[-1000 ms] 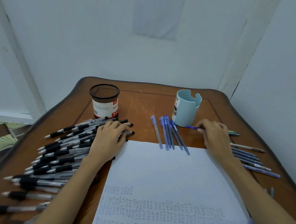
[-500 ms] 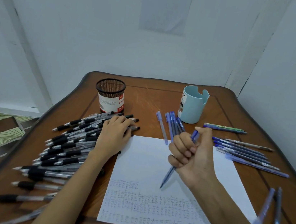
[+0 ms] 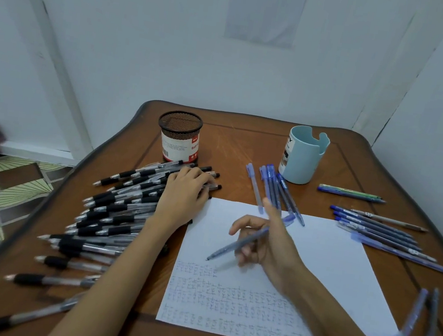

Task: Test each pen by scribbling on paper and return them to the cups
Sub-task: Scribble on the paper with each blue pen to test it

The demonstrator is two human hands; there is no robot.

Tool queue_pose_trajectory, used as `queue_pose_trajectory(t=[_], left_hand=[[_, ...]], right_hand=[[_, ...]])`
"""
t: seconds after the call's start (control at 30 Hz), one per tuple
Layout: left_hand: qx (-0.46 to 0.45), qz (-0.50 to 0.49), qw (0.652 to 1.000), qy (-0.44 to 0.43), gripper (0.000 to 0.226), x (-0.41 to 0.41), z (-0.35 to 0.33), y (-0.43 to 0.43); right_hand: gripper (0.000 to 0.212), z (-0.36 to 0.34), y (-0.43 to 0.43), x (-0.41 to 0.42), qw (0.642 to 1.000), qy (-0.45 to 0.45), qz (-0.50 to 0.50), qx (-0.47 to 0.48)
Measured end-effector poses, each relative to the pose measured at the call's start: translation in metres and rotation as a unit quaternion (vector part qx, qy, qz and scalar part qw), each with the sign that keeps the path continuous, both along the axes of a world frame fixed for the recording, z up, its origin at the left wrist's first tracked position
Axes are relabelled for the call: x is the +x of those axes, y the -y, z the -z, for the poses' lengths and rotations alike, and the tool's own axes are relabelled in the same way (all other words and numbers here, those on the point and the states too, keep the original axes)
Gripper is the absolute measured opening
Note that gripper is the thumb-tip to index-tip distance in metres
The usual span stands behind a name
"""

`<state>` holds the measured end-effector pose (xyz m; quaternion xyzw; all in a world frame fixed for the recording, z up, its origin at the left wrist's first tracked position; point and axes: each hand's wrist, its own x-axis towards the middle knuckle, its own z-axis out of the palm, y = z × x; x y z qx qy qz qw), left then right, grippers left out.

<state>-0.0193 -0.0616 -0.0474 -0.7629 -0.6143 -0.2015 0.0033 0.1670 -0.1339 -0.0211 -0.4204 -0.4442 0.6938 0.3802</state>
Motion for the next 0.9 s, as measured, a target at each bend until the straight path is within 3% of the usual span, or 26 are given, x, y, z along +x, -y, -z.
queue_pose_trajectory(t=[0.13, 0.2, 0.23, 0.3, 0.37, 0.5, 0.73, 0.9], left_hand=[[0.005, 0.000, 1.000, 0.003, 0.027, 0.000, 0.001, -0.001], [0.008, -0.002, 1.000, 0.008, 0.026, 0.001, 0.001, -0.001], [0.009, -0.002, 1.000, 0.008, 0.026, 0.001, 0.001, -0.001], [0.012, -0.003, 1.000, 0.003, 0.026, 0.001, 0.001, -0.001], [0.011, -0.002, 1.000, -0.002, 0.027, 0.000, 0.001, -0.001], [0.008, -0.003, 1.000, -0.003, 0.027, 0.000, 0.001, -0.001], [0.004, -0.003, 1.000, 0.001, 0.027, 0.001, 0.000, 0.000], [0.003, -0.004, 1.000, -0.001, 0.027, 0.001, 0.000, 0.000]], right_hand=[[0.052, 0.004, 0.001, -0.002, 0.995, 0.016, -0.098, 0.029], [0.027, 0.008, 0.004, -0.006, 0.993, 0.041, -0.062, 0.089], [0.025, 0.012, 0.005, -0.008, 0.989, 0.065, -0.029, 0.131], [0.043, 0.020, 0.007, -0.014, 0.968, 0.125, 0.032, 0.213], [0.047, 0.023, 0.009, -0.018, 0.956, 0.149, 0.034, 0.251], [0.039, 0.020, 0.013, -0.019, 0.962, 0.130, -0.024, 0.239], [0.059, 0.030, 0.008, -0.019, 0.941, 0.181, -0.002, 0.285], [0.049, 0.033, 0.007, -0.020, 0.931, 0.195, -0.005, 0.307]])
